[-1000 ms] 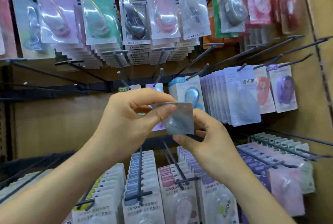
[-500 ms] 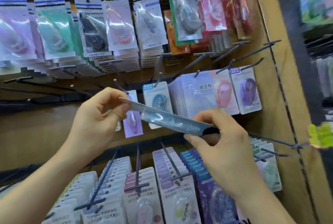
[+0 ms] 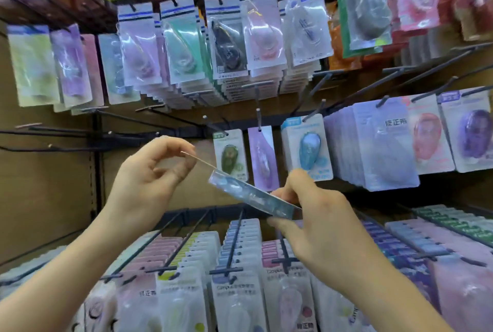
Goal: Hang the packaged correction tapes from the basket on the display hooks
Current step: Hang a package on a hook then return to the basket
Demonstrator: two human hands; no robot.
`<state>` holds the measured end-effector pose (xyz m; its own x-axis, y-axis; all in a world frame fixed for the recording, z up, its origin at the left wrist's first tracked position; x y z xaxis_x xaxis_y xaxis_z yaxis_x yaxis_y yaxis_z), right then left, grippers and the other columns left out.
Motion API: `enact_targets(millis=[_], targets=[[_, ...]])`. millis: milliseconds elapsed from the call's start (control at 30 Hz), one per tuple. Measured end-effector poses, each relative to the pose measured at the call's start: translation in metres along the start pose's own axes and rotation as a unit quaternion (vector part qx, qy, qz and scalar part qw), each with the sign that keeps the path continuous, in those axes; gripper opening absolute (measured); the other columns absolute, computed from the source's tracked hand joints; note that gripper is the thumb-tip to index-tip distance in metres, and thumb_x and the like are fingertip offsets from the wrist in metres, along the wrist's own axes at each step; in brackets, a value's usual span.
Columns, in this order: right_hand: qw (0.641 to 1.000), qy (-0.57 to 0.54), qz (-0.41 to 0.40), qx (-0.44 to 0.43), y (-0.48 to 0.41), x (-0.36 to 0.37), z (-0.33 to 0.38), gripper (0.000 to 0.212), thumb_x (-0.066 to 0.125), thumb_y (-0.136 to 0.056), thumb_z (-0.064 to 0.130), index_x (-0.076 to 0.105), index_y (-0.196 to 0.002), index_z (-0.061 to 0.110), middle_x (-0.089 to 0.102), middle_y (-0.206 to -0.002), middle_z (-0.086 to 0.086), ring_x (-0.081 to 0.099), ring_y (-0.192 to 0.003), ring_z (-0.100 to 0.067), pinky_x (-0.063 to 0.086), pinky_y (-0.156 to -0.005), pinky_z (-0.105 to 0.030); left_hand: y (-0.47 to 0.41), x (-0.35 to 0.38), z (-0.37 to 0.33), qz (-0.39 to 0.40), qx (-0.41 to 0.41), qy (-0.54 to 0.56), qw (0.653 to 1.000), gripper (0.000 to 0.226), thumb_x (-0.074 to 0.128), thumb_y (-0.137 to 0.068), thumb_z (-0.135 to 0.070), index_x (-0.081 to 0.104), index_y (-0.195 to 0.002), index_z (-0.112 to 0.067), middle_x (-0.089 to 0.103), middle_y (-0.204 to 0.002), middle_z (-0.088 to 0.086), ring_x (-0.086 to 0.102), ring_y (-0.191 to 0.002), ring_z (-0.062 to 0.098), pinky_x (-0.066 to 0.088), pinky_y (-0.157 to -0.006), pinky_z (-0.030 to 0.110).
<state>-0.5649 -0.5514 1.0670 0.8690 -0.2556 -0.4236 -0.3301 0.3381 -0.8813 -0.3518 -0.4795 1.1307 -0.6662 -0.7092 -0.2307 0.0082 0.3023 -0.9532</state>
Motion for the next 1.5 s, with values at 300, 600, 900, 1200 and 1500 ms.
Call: enact_targets(millis=[300,600,900,1200,1500], targets=[[0.963,-0.203,0.038,0.171,-0.029,0.051,0.021,0.034,0.08,-0.081,0.023,0.047,-0.088,0.014,0.067,-0.088,-0.011,0.068,-0.076,-0.022,0.059,-0.073,-0.039,-0.037,-0.036,0.008,-0.061,-0.051,0.058,0.995,0.02,0.071,-0.085,0.0,0.072,-0.082,-0.02,0.071,-0.067,-0.012,0.062,-0.064,0.0,0.052,-0.059,0.014],[0.895,-0.376,0.075,0.23,-0.043,0.085,0.048,0.027,0.072,-0.088,0.012,0.046,-0.092,0.007,0.072,-0.094,-0.015,0.076,-0.074,-0.025,0.063,-0.071,-0.037,-0.046,-0.059,0.019,-0.124,-0.001,-0.006,0.992,0.013,0.068,-0.09,-0.01,0.071,-0.09,-0.022,0.071,-0.085,-0.005,0.064,-0.077,0.005,0.054,-0.071,0.022],[0.806,-0.478,0.174,0.302,-0.036,0.116,0.054,0.031,0.071,-0.089,0.013,0.054,-0.114,0.007,0.075,-0.099,-0.016,0.075,-0.087,-0.033,0.062,-0.069,-0.032,-0.044,-0.055,0.034,-0.092,0.008,-0.026,0.995,0.024,0.071,-0.087,-0.009,0.071,-0.085,-0.032,0.071,-0.085,-0.016,0.065,-0.078,-0.001,0.051,-0.072,0.014],[0.785,-0.495,0.244,0.279,-0.041,0.124,0.069,0.031,0.067,-0.092,0.023,0.059,-0.121,0.018,0.075,-0.105,-0.016,0.075,-0.087,-0.029,0.062,-0.072,-0.028,-0.054,-0.06,0.053,-0.087,-0.12,0.042,0.988,0.016,0.072,-0.087,-0.013,0.074,-0.08,-0.027,0.073,-0.085,-0.007,0.065,-0.077,0.0,0.054,-0.065,0.016],[0.752,-0.516,0.319,0.259,-0.036,0.133,0.087,0.034,0.057,-0.095,0.038,0.057,-0.119,0.015,0.073,-0.103,-0.024,0.071,-0.072,-0.022,0.058,-0.063,-0.023,-0.052,-0.053,0.07,-0.001,-0.282,0.194,0.94,0.009,0.066,-0.09,-0.012,0.075,-0.088,-0.013,0.074,-0.088,0.004,0.069,-0.083,0.019,0.054,-0.061,0.026]])
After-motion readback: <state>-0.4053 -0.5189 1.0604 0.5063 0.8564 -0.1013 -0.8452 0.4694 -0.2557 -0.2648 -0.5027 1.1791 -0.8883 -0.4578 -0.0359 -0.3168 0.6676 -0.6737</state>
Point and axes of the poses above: each hand's wrist, its own y-axis away from the middle knuckle, its own x-axis out of the palm, z = x × y, the point moved 5 cm from there along -y, towards the middle knuckle
